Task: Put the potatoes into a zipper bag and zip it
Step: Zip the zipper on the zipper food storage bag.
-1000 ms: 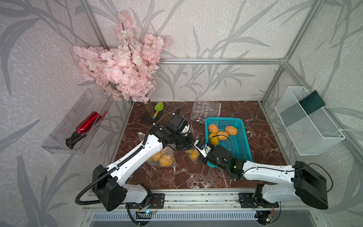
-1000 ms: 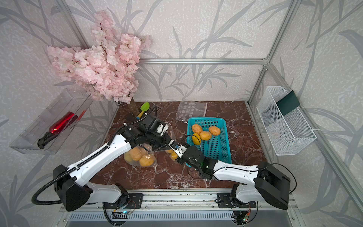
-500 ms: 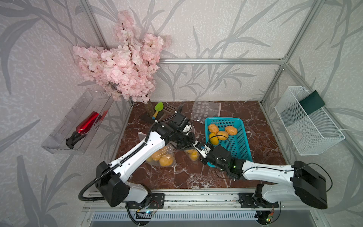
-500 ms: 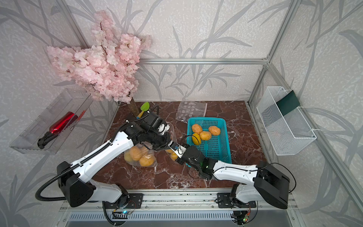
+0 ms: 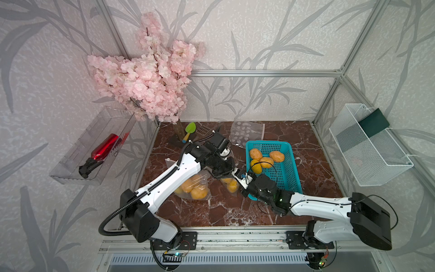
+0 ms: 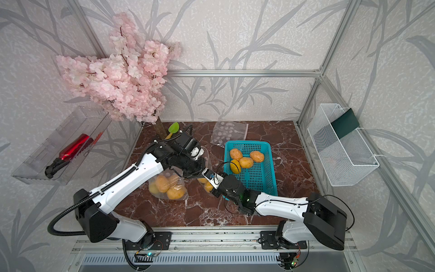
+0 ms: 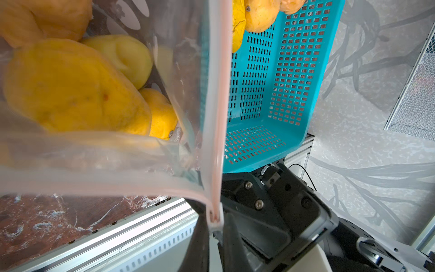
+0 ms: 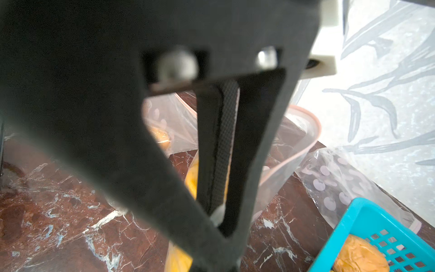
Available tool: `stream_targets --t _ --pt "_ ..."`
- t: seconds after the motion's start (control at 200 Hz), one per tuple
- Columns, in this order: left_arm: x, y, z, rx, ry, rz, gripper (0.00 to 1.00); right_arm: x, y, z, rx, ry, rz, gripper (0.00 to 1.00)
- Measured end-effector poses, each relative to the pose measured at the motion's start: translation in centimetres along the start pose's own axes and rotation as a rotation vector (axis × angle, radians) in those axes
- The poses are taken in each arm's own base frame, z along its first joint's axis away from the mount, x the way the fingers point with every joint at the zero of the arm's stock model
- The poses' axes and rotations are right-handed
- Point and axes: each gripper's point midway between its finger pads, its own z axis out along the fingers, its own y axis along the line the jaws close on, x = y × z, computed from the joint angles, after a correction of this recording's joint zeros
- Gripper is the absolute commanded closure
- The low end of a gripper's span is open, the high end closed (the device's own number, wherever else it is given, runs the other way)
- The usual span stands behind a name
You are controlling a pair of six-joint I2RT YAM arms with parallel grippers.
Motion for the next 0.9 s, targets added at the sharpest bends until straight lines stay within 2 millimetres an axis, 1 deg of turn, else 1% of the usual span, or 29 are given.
stream_targets --t 0.17,0.45,0.71,0.9 --pt "-1.7 1.3 -1.0 -0.056 -0.072 -0.027 1.00 -0.5 0.1 -0.3 -0.008 -0.030 0.004 1.00" --pt "-3.6 3.1 -2.0 -0.100 -0.143 -0.077 1.00 -1.2 0.3 -0.8 -0.022 -0.055 0.009 1.00" --pt "-6.1 5.1 -5.3 -0.121 -0.283 -0.144 1.00 -2.6 -0.1 -1.8 -0.016 -0.099 0.021 1.00" --pt "-7.5 6.8 -6.6 -0.152 -0.349 -0.194 1.00 -2.5 -0.2 -1.9 -0.008 -0.097 0.028 1.00"
